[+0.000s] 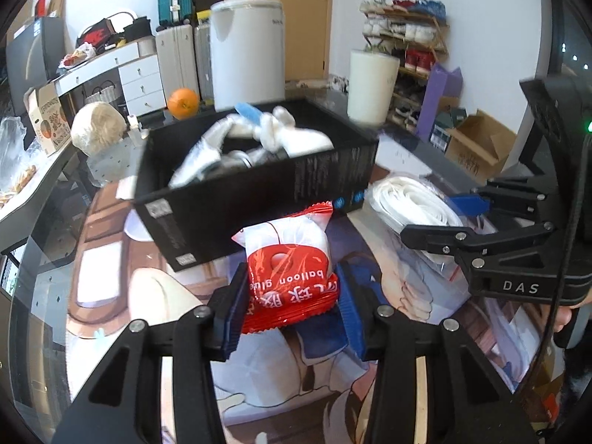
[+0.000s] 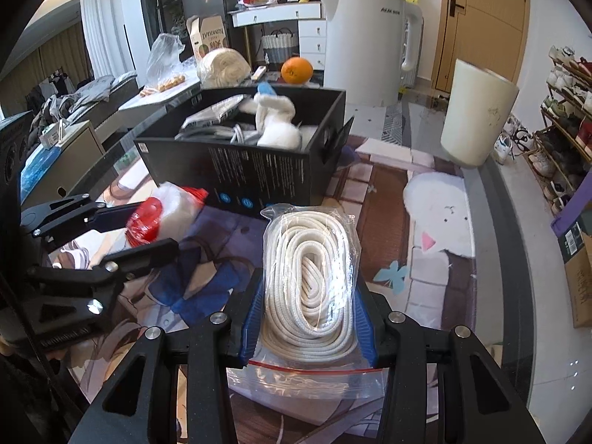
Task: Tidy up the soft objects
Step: 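Grasp the bagged white rope with the right gripper while the left grasps the red glue packet, then lower the glue packet and rope bag into the box and open both grippers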
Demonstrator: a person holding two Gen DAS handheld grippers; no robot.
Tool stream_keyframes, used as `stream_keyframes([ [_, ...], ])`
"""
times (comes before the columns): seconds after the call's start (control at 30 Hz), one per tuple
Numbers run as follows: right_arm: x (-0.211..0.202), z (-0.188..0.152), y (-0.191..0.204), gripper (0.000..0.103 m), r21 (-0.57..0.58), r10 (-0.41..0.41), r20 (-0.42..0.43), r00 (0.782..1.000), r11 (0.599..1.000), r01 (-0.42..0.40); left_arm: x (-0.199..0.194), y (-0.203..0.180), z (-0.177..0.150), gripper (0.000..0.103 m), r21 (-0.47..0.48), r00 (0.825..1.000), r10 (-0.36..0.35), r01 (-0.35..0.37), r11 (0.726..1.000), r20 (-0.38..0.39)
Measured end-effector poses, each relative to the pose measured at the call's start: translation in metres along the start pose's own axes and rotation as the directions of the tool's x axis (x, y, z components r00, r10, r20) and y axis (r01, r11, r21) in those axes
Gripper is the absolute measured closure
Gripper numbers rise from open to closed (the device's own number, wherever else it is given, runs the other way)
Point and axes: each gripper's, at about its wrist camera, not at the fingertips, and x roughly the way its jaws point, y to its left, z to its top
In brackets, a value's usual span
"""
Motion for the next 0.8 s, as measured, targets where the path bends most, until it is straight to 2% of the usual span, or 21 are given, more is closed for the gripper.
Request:
stream_keyframes([
  [0.4, -0.037, 0.013, 0.007, 0.06, 0.001, -0.012, 0.122, 0.992, 1.0, 0.012, -0.037, 0.032, 0.019, 0.059, -0.049, 0.991, 0.04, -0.034, 0.998, 0.126],
  [0.57, -0.039, 0.023, 0.014, 0.06, -0.01, 0.022, 0.142, 0.99, 1.0, -0.021, -0.039, 0.046, 0.029, 0.059, -0.06, 0.988, 0.059, -0.051, 0.997, 0.14],
  [0.8, -0.032, 0.047, 0.017, 0.06, -0.021, 0.027, 0.157, 0.987, 0.999, -0.024, -0.029, 0.067, 0.041, 0.059, -0.112, 0.988, 0.07, -0.054, 0.992, 0.141],
])
